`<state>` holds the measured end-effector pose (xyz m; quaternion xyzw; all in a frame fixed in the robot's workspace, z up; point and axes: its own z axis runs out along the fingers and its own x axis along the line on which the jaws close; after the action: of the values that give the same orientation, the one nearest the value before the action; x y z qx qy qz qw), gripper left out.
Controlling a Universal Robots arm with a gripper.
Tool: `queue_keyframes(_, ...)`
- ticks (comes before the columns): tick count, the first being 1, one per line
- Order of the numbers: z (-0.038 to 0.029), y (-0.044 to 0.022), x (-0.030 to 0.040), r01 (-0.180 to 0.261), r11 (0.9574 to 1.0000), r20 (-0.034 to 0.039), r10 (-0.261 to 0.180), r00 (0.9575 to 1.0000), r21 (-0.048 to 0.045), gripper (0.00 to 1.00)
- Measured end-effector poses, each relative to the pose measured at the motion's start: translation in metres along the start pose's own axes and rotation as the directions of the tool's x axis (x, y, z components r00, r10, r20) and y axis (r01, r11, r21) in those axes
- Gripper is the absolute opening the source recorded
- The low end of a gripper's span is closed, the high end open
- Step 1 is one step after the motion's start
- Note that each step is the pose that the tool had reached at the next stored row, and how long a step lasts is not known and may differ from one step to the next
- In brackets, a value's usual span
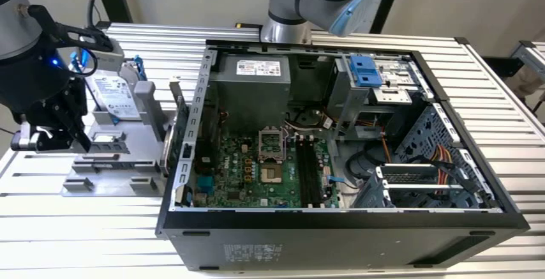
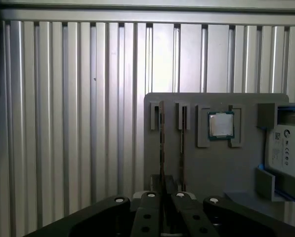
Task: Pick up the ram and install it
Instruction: 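Pick up the ram and move it above insertion slot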
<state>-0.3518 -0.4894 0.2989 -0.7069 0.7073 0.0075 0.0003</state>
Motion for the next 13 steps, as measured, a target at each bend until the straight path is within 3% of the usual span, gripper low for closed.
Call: queue_keyframes(13, -0.0068, 0.0001, -0.0001, 0.000, 1.0000, 0.0000, 0.000, 1.0000, -0.0001, 0.00)
